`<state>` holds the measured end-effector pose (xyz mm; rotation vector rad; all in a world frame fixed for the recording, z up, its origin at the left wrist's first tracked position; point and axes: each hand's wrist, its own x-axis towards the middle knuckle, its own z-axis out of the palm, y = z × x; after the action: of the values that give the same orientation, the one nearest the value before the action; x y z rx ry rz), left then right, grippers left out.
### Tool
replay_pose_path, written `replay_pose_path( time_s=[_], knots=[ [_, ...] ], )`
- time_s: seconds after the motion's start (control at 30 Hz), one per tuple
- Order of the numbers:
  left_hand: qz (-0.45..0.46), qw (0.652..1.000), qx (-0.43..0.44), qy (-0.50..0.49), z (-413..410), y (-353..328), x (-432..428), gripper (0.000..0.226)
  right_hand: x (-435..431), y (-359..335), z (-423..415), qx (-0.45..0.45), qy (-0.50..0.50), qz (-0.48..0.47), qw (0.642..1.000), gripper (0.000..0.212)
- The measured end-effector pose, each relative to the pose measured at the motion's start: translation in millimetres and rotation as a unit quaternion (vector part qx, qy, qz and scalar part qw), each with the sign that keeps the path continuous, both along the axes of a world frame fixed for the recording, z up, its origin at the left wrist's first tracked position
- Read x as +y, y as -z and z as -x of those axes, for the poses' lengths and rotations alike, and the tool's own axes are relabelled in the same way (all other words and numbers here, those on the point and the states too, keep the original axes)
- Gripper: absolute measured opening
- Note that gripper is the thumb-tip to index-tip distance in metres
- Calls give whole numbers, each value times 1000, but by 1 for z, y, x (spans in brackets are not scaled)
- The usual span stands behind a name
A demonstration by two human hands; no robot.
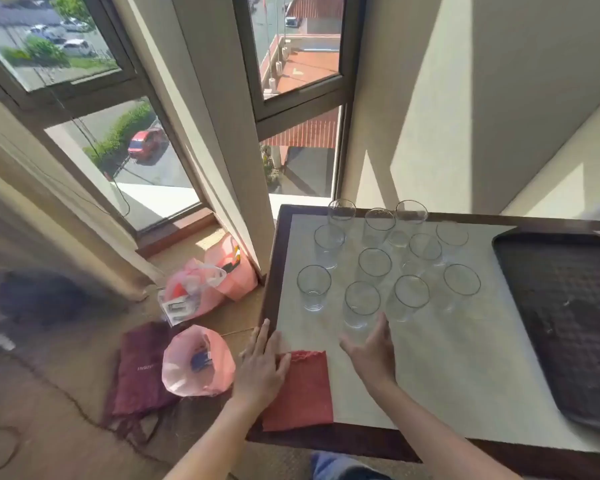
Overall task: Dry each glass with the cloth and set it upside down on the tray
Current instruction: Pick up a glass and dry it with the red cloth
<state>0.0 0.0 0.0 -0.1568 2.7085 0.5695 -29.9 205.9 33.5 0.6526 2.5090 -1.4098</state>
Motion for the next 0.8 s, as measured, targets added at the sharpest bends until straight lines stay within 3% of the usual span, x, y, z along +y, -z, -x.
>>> replay_pose_path(
  time_s=[0.07,0.17,0.5,0.67,0.8],
  knots=[
    [-4,1000,4,-13,2,7,1,77,0,7,12,22,34,8,999,98],
    [-19,999,10,-45,0,13,4,62,-2,18,25,30,61,25,997,100],
    [-71,994,40,-68,2,21,-2,62,-3,24,39,79,120,46,989,62],
    [-57,998,-9,-33,9,-3,-3,64,-3,0,10,65,92,96,989,47],
    [-196,979,19,56,5,-31,-6,81,-20,-25,-17,14,10,125,992,56]
  ],
)
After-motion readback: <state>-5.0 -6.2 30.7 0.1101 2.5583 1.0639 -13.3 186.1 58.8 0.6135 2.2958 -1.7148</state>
